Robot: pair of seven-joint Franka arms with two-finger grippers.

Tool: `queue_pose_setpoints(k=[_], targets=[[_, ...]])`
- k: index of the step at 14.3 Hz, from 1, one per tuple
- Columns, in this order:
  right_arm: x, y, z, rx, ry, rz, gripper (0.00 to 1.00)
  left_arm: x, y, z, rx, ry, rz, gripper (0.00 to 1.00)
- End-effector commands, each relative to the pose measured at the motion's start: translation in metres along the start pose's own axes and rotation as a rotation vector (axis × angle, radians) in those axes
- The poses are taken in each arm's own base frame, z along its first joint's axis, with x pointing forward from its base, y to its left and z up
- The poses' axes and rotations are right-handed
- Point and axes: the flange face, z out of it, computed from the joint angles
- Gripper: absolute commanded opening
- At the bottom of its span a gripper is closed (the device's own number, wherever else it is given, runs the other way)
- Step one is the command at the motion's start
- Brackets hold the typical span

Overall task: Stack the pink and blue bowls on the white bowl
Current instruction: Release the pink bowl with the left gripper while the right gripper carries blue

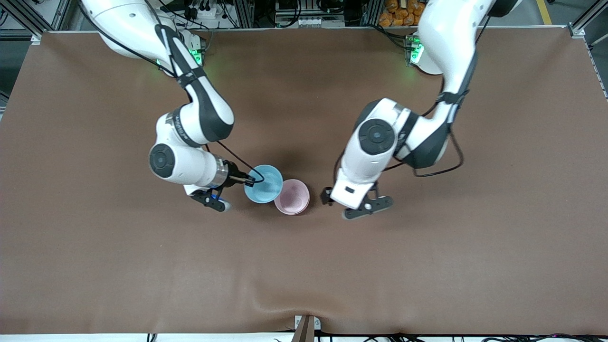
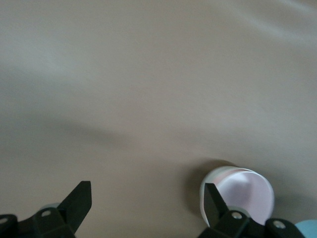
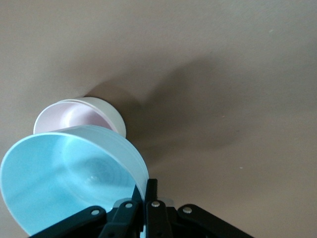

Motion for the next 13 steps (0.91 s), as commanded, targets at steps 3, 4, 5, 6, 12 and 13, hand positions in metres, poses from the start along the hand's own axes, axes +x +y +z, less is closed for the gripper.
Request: queue_pose_setpoints(k=[3, 4, 5, 6, 12, 13], targets=[[-0.017, -0.025, 0.031, 0.031, 0.038, 0.052, 0.0, 0.039, -0.063, -0.066, 0.052, 0.021, 0.088, 1.0], [-0.022, -0.03, 0.04, 0.035, 0.048, 0.048, 0.0, 0.046, -0.075, -0.073, 0.059, 0.016, 0.087, 1.0], [-0.027, -0.035, 0.049, 0.036, 0.057, 0.05, 0.0, 0.055, -0.088, -0.083, 0.058, 0.022, 0.068, 1.0], [-0.028, -0.037, 0.052, 0.042, 0.066, 0.058, 0.0, 0.063, -0.099, -0.091, 0.055, 0.028, 0.051, 1.0], [-0.026, -0.04, 0.068, 0.049, 0.085, 0.058, 0.0, 0.104, -0.175, -0.121, 0.066, 0.004, 0.137, 1.0], [-0.024, -0.04, 0.07, 0.054, 0.093, 0.06, 0.0, 0.108, -0.186, -0.129, 0.062, 0.011, 0.146, 1.0]])
